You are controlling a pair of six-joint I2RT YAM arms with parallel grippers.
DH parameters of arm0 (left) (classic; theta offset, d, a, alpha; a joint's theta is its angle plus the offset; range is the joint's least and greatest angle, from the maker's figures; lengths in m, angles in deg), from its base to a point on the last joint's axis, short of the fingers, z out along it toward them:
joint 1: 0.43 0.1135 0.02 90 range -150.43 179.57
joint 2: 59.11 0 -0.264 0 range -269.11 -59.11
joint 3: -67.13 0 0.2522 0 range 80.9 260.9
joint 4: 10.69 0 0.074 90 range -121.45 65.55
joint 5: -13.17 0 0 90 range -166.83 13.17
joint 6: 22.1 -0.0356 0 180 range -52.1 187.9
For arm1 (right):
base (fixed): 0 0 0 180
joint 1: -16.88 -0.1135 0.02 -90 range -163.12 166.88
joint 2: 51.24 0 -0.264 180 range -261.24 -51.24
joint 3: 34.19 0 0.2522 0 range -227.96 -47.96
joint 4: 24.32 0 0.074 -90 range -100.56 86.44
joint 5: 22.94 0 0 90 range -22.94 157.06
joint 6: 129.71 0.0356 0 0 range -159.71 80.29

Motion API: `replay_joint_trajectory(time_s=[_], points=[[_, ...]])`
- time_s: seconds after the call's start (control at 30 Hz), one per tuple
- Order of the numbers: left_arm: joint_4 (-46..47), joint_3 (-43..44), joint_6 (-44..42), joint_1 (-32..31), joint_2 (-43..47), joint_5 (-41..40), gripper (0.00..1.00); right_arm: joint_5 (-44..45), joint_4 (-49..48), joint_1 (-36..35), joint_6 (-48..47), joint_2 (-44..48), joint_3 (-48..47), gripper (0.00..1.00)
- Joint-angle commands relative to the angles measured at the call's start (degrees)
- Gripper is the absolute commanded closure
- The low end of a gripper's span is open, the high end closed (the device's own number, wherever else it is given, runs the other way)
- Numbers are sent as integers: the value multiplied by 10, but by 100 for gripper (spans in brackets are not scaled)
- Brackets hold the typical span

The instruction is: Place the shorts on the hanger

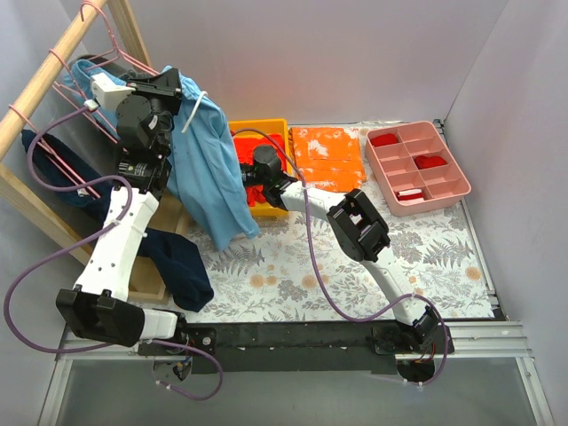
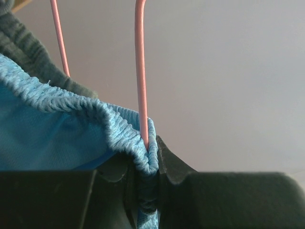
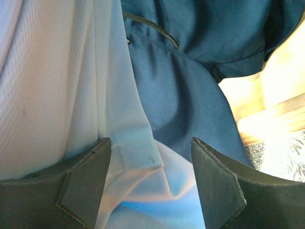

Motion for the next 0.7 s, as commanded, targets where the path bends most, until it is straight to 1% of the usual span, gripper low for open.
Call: replay_joint_trajectory(time_s=[0.0,0.23,0.67], points=[[34,39,-17,25,1,3,100,-16,-26,4,2,14,0,25],[27,53,0,53,-8,9,100,-19,-28,5,-5,28,25,25],[20,30,29,91,-9,24,100,-20,-47,5,-3,47,66,26]])
